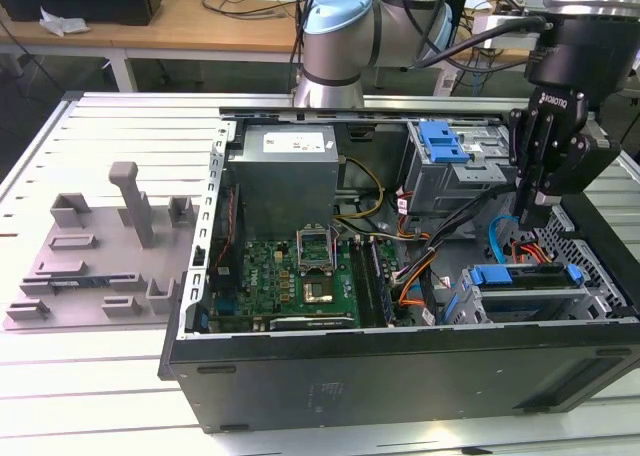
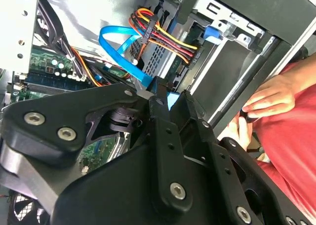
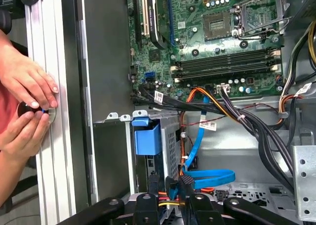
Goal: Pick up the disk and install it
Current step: 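Insert the second disk wire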
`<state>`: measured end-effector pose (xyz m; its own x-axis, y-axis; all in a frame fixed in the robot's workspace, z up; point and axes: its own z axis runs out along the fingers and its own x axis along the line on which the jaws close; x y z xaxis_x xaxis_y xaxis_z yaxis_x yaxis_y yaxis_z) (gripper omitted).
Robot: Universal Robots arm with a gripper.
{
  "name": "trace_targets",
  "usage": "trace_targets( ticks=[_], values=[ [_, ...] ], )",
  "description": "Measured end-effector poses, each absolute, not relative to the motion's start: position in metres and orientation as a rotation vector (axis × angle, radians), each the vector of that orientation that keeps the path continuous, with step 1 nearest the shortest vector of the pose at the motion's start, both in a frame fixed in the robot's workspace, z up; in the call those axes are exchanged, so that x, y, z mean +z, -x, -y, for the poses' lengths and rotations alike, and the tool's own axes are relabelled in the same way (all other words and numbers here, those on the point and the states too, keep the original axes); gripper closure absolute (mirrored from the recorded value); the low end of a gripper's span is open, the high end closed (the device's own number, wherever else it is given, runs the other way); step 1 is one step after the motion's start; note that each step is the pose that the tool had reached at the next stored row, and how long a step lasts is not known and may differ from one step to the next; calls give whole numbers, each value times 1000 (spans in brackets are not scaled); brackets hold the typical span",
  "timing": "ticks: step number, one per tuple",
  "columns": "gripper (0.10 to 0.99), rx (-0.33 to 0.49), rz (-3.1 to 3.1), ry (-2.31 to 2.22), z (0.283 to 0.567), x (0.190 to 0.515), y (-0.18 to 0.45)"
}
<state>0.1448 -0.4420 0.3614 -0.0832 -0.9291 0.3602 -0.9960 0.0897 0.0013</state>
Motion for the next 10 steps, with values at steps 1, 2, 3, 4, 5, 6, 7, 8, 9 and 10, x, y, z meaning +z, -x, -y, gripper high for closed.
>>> trace_targets(
  ticks=[1,2,3,4,5,6,7,8,9,10],
  values=[
    [784,356,2105,-1917,442,361,-145],
    [784,355,2108,-1913,442,361,-145],
    [796,355,2110,-1910,442,361,-145],
    [863,354,2113,-1906,442,361,-146],
    [925,353,2116,-1902,442,360,-146],
    [925,353,2118,-1900,442,360,-146],
    [925,352,2120,-1898,442,360,-146],
    [925,352,2121,-1897,442,360,-146],
    [925,352,2121,-1897,442,360,-146],
    [925,356,2126,-1899,443,359,-144]
  ],
)
